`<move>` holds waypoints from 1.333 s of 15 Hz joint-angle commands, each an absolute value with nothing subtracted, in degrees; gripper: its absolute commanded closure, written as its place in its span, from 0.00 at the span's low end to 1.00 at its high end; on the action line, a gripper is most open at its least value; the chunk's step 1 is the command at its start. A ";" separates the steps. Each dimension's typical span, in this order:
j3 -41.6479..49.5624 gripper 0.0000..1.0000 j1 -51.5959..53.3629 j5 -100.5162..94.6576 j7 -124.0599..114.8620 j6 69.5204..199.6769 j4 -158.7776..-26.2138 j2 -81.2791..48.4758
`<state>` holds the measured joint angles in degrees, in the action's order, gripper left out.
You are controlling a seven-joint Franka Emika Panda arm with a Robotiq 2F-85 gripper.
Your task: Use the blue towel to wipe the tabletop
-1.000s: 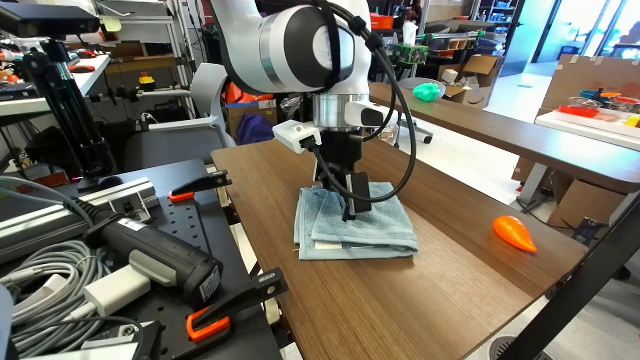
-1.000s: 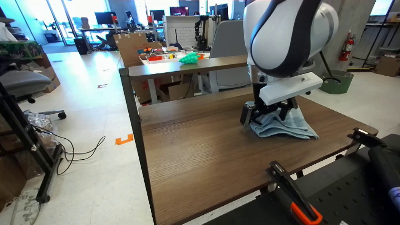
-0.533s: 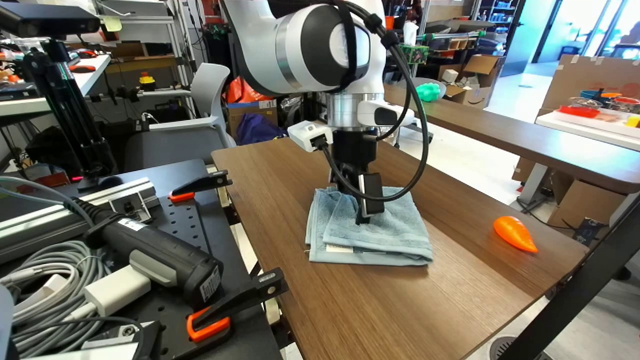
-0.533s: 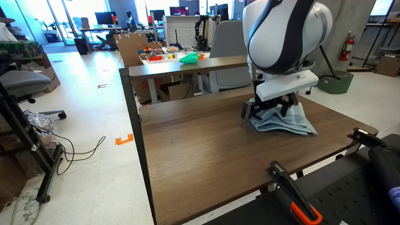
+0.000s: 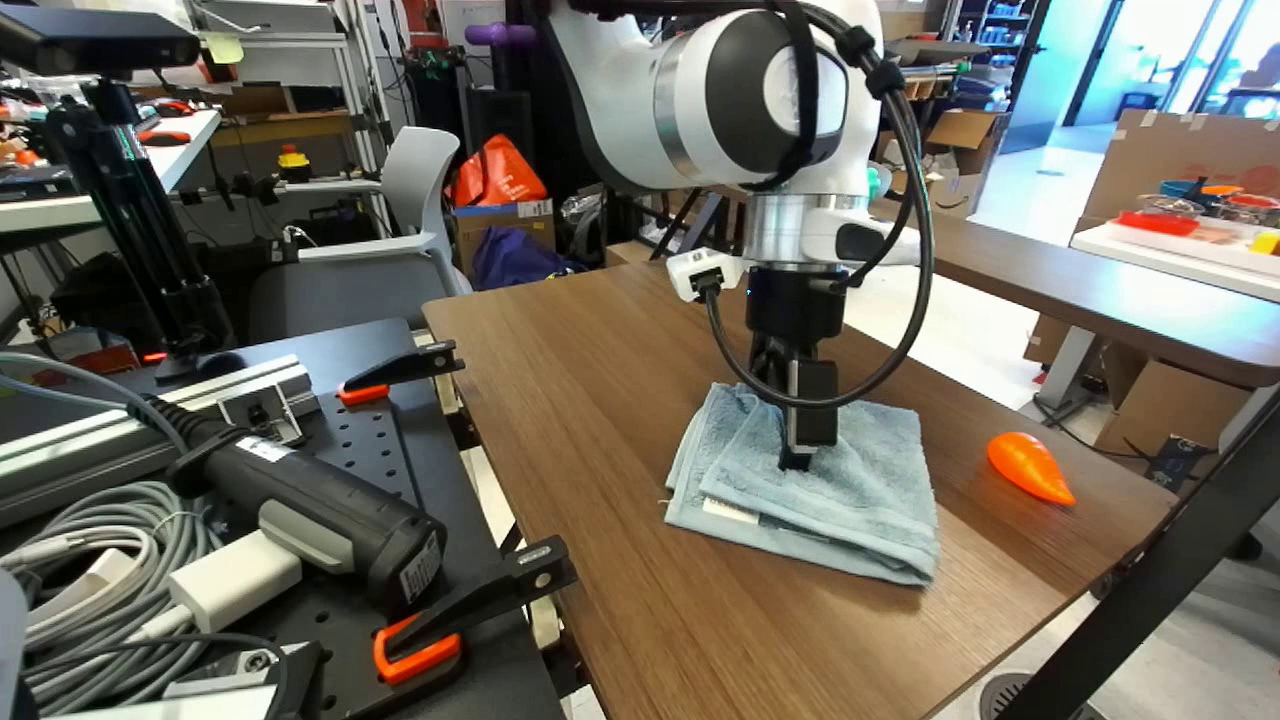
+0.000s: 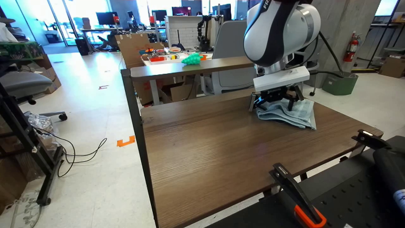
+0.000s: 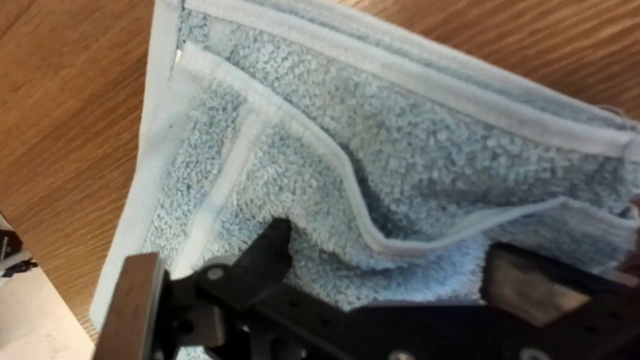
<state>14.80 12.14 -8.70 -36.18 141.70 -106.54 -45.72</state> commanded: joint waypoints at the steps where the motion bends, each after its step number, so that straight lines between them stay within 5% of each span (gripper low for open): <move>1: 13.78 0.00 9.84 -6.02 -38.70 135.86 -99.31 -53.31; 14: 10.82 0.00 21.61 -17.19 -37.52 155.82 -114.67 -44.26; 20: 0.82 0.00 14.40 -7.04 -24.40 166.54 -118.40 -42.44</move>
